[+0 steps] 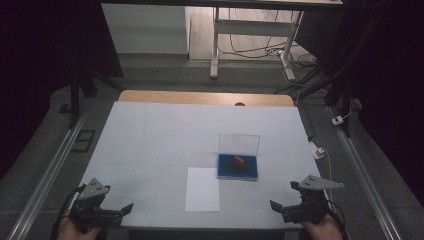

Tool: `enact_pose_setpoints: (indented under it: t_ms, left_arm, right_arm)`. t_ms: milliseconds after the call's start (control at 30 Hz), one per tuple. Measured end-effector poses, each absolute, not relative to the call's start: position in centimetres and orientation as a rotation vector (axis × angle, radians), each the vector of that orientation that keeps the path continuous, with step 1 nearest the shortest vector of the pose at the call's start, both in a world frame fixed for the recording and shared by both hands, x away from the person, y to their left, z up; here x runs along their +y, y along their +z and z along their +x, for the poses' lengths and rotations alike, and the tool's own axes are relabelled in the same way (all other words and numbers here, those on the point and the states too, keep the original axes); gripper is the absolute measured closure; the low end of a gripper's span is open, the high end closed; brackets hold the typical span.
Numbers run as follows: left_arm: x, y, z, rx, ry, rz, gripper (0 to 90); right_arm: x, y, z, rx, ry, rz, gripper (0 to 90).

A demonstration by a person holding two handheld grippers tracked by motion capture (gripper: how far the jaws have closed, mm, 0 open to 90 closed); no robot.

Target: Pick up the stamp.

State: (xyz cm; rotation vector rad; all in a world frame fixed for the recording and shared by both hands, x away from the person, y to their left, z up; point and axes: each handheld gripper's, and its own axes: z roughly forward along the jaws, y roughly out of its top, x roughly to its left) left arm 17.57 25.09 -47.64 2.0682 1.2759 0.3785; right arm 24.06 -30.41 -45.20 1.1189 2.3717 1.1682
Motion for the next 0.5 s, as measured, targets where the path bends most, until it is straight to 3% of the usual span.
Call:
enact_pose_setpoints:
  t_ms: [500]
  left_arm:
    - [25.1,-47.7,17.6,1.282,0.375,2.068,4.6]
  right_arm:
    - [-29.1,-45.4,25.1,2.411,1.144,1.082,0.0]
